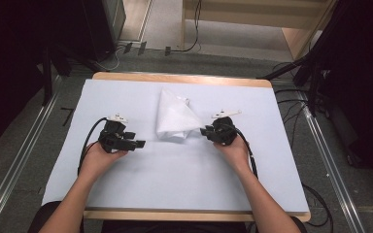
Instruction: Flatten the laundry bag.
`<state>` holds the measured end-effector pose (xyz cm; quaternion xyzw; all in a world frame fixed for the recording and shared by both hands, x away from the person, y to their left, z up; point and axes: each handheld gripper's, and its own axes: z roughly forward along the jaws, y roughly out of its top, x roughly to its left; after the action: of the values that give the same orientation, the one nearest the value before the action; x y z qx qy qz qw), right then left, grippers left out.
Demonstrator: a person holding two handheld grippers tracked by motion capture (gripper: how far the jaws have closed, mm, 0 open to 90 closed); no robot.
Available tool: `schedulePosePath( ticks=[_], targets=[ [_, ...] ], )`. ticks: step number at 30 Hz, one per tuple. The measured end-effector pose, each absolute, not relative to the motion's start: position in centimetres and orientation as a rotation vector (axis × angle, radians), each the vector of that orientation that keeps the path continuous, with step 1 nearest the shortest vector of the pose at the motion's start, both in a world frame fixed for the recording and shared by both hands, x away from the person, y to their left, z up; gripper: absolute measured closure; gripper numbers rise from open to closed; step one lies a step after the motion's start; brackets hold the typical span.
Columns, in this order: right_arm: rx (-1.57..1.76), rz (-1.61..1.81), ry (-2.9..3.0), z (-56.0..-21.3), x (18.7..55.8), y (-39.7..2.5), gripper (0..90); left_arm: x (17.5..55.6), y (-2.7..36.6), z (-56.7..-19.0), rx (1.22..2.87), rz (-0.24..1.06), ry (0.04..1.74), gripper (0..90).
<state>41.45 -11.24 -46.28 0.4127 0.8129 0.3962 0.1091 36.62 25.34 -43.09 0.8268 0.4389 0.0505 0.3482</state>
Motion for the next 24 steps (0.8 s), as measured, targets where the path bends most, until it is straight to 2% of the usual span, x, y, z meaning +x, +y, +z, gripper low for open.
schedulePosePath(
  ticks=[1,4,12,24],
  targets=[
    [1.214,1.165,2.390,-46.3,41.4,-11.2,80.3,36.6,25.4,-43.1,2.139,0.133,1.141,38.9],
    [1.209,1.188,2.412,-45.9,41.6,-11.0,89.1,36.4,25.7,-43.1,2.134,0.136,1.148,38.9],
    [1.163,1.232,2.430,-44.5,41.7,-10.3,89.3,36.1,26.0,-43.1,2.128,0.141,1.160,38.9],
    [1.115,1.262,2.456,-42.3,43.9,-6.8,89.3,35.8,26.3,-43.0,2.112,0.146,1.165,38.8]
  ],
)
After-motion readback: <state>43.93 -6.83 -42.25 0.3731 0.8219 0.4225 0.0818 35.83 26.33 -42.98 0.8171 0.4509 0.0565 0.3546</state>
